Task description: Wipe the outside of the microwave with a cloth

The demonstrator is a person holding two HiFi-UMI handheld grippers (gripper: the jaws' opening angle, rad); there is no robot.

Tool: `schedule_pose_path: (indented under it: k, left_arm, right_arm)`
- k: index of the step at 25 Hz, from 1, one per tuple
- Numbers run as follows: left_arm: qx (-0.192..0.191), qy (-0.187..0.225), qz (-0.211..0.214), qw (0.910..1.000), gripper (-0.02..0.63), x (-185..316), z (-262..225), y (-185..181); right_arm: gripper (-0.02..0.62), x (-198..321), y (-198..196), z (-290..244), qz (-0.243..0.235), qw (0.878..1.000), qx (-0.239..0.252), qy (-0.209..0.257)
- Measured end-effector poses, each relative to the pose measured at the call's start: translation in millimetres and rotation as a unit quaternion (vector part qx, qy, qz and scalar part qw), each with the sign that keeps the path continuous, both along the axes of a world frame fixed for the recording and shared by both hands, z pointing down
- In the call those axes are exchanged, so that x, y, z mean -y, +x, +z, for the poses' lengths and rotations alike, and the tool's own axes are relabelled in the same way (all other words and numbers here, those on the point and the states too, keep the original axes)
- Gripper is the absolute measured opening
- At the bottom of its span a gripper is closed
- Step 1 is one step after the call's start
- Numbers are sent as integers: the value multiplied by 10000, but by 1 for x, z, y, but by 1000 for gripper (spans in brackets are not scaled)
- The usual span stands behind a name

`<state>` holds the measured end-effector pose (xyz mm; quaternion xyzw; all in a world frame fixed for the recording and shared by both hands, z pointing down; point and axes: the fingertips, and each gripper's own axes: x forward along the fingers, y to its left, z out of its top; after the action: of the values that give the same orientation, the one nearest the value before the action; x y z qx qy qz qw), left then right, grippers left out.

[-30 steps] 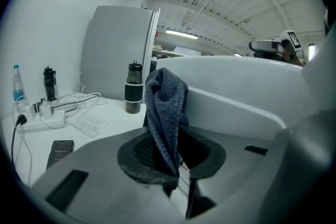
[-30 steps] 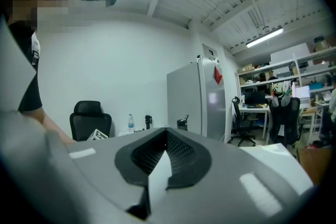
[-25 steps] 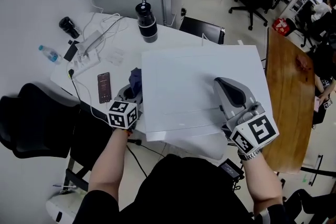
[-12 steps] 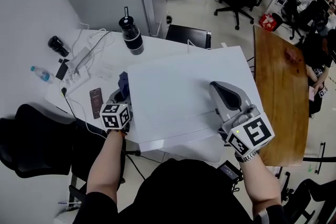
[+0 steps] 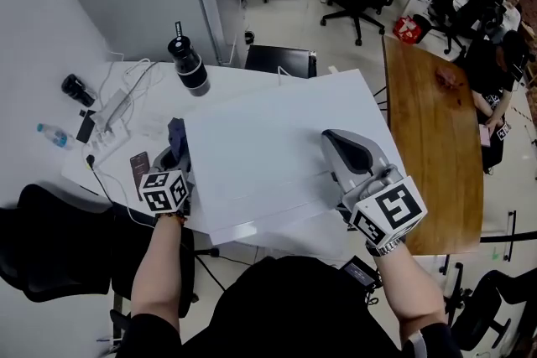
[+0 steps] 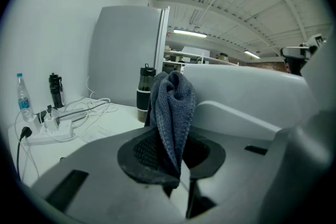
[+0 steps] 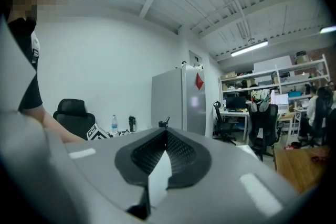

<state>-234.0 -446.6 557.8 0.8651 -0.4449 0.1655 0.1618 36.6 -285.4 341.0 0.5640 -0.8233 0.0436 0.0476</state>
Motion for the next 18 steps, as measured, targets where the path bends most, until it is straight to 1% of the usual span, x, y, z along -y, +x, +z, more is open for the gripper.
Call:
schedule_pose_path:
  k: [5, 9, 13, 18]
  left_arm:
    - [-69, 152, -151, 9997, 78, -12, -22, -14]
    - [-88, 351, -288, 9989, 78, -34, -45, -21]
    - [-22, 567, -486, 9972, 78, -63, -67, -33]
    - [40, 799, -806, 9935, 78, -114, -95, -46]
  right_arm:
    - [0, -10, -1, -1, 25, 10000, 33, -11]
    - [1, -30, 0, -3, -44, 10000, 76, 2]
    - [1, -50, -1, -5, -180, 9998, 93, 47]
    - [0, -85, 5, -8, -334, 9994, 108, 53]
